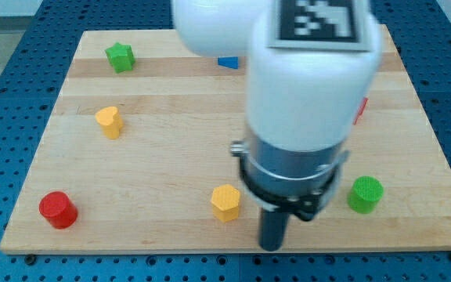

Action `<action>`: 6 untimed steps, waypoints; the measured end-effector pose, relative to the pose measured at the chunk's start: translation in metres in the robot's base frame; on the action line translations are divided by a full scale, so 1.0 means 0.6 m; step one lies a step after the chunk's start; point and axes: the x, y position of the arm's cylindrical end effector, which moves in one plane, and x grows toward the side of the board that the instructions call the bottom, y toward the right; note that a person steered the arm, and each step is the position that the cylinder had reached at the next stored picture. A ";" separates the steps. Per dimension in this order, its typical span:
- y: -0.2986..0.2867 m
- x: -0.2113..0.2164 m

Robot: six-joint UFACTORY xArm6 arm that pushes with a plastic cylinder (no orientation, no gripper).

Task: Push the yellow hexagon diagonally to the yellow heart

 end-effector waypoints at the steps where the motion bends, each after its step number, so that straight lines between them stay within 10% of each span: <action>1: -0.006 -0.002; 6: -0.216 -0.385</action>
